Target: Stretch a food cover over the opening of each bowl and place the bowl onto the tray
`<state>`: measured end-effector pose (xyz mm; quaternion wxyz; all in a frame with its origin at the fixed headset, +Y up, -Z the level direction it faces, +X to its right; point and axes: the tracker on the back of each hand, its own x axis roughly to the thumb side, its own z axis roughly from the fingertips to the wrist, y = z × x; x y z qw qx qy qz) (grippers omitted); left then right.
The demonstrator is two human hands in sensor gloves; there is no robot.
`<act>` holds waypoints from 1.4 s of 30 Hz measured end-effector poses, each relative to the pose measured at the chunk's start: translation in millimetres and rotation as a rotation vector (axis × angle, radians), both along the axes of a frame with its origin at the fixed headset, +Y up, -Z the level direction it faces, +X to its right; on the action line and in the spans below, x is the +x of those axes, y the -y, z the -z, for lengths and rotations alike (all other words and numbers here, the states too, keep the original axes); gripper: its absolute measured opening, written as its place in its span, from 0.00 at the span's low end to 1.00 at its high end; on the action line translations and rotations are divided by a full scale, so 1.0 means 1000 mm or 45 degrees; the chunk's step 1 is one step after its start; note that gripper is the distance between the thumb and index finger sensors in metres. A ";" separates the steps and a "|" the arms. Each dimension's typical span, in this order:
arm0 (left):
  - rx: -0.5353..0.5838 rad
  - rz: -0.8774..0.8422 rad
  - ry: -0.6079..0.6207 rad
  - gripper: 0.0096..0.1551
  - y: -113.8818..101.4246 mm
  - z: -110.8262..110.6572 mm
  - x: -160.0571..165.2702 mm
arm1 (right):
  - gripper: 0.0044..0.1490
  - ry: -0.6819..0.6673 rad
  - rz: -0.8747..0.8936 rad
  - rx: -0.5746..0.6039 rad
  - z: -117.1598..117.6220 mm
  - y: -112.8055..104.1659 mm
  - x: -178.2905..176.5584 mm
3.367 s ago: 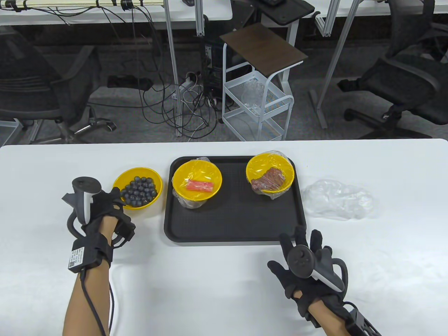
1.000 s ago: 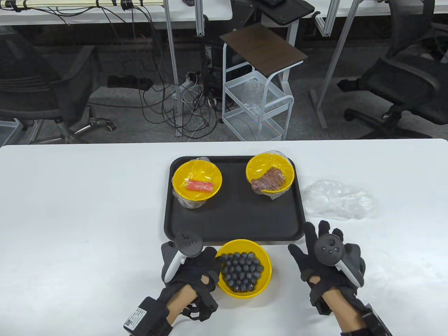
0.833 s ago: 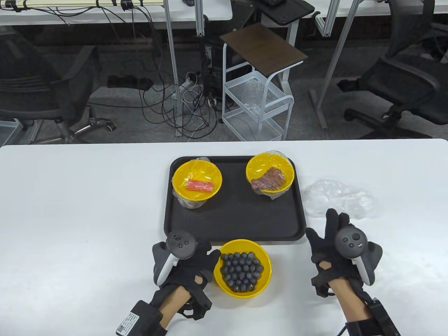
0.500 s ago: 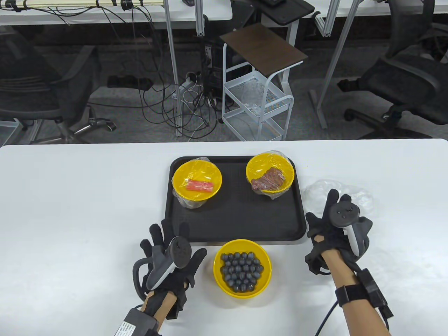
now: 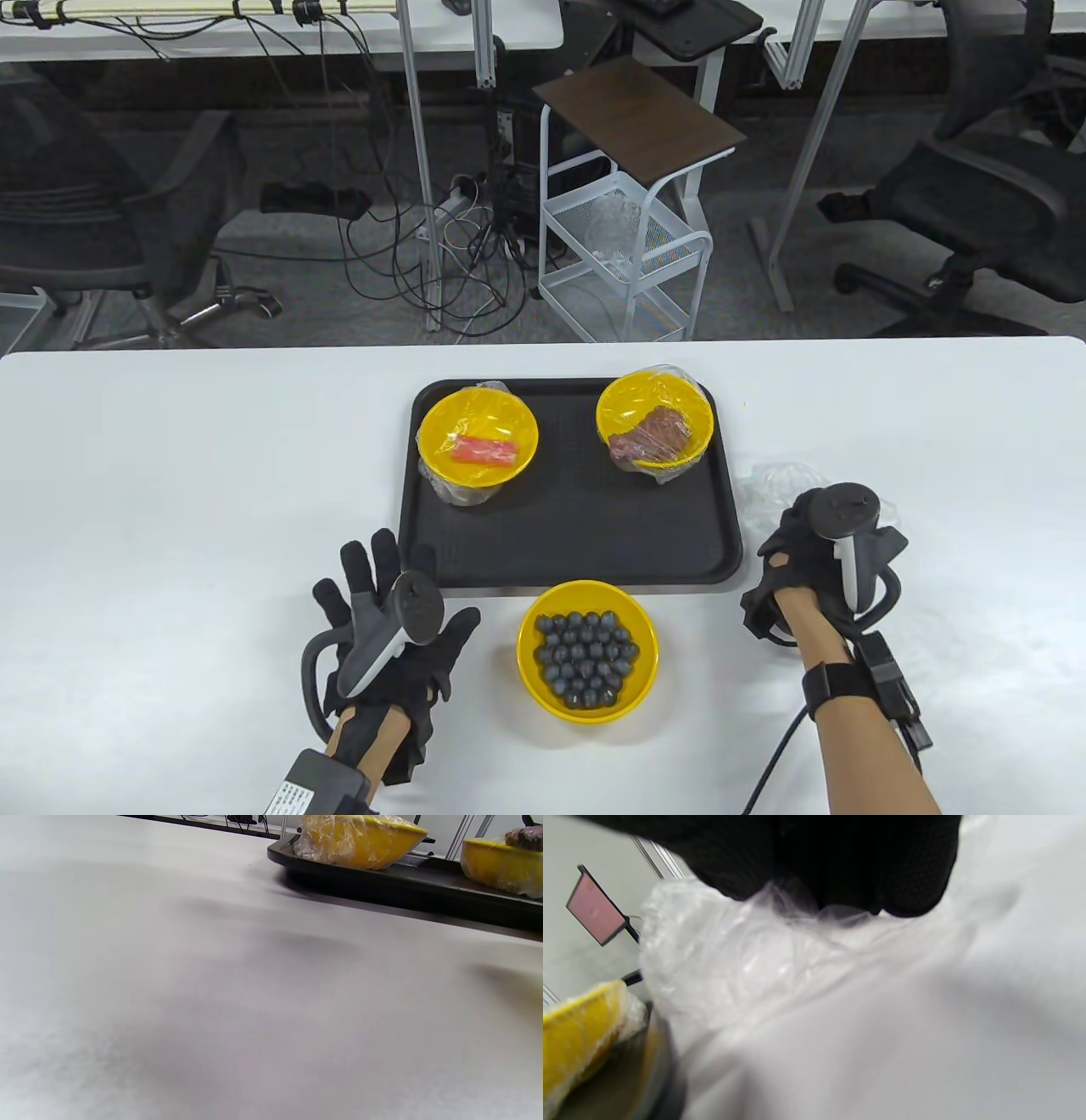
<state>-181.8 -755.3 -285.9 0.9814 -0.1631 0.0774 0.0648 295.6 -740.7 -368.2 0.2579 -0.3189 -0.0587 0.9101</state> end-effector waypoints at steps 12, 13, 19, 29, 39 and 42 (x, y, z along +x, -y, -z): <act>-0.015 -0.134 0.019 0.57 -0.006 -0.004 0.005 | 0.30 -0.221 0.097 0.345 -0.060 -0.060 0.010; 0.031 -0.178 0.036 0.57 -0.010 -0.005 0.006 | 0.30 -0.253 0.107 0.391 -0.065 -0.067 0.007; 0.293 -0.609 0.117 0.52 -0.037 -0.014 0.016 | 0.30 -0.441 0.109 0.591 -0.093 -0.099 -0.032; -0.048 -1.483 0.286 0.62 -0.035 -0.022 0.045 | 0.30 -1.013 0.139 0.753 -0.133 -0.095 -0.155; -0.005 -1.906 0.071 0.27 -0.019 -0.022 0.047 | 0.31 -1.348 0.008 0.656 -0.147 -0.063 -0.208; 0.081 -1.927 0.028 0.24 -0.020 -0.022 0.043 | 0.38 -1.353 0.046 0.680 -0.150 -0.062 -0.200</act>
